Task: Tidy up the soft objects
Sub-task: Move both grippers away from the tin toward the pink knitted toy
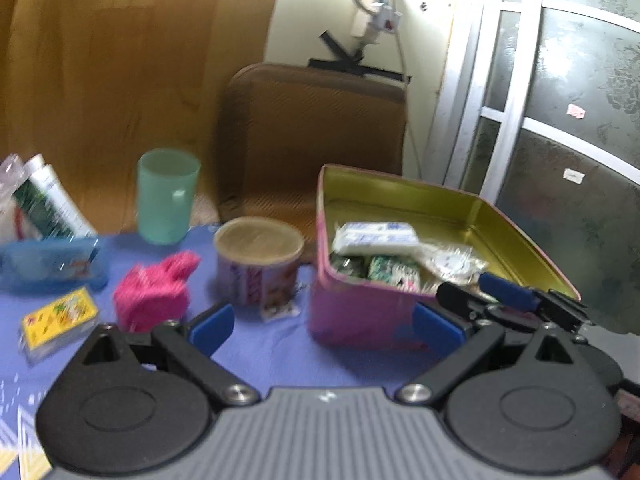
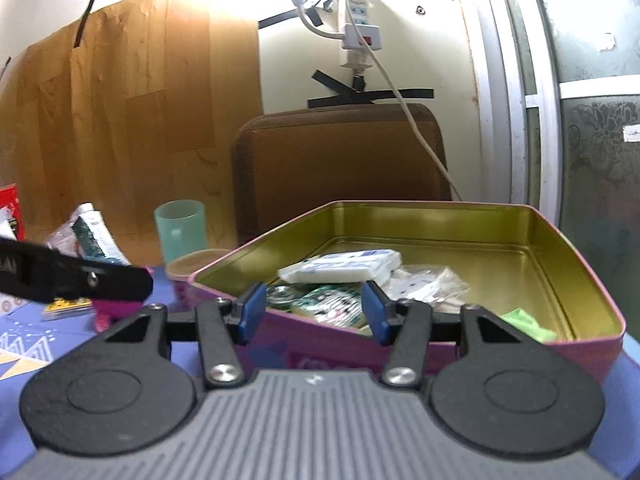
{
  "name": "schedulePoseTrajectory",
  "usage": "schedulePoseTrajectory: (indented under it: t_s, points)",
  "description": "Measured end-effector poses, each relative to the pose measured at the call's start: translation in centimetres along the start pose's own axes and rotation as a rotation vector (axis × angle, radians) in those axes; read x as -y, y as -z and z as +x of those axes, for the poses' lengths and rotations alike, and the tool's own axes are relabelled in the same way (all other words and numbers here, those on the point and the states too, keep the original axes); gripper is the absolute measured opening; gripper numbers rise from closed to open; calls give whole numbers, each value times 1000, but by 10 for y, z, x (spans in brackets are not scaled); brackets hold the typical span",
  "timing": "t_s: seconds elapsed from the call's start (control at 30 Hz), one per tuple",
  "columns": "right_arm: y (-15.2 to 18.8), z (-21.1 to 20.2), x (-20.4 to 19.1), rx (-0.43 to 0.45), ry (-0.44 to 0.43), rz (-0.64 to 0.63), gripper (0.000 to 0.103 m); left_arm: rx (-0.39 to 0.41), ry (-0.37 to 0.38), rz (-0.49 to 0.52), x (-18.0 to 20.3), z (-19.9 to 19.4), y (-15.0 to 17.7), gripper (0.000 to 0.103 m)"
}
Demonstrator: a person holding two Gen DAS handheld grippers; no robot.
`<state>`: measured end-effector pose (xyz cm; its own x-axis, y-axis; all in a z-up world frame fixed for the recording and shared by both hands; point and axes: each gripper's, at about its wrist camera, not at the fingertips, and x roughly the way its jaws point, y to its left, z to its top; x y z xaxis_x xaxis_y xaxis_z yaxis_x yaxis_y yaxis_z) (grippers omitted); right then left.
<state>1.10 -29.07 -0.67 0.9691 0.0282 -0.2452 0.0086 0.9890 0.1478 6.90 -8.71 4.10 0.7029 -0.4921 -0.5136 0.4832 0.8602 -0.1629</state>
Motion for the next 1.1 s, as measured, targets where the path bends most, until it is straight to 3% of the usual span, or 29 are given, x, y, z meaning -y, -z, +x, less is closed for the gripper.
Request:
schedulePoseTrajectory:
  t_s: [0.37, 0.87, 1.1]
  points:
    - [7, -34, -14, 10, 0, 45, 56, -34, -83, 11, -3, -16, 26, 99]
    - [34, -27, -7, -78, 51, 204, 59, -58, -184, 63, -12, -14, 55, 99]
    - [35, -25, 2, -97, 37, 270, 59, -88, -204, 73, -14, -3, 63, 99]
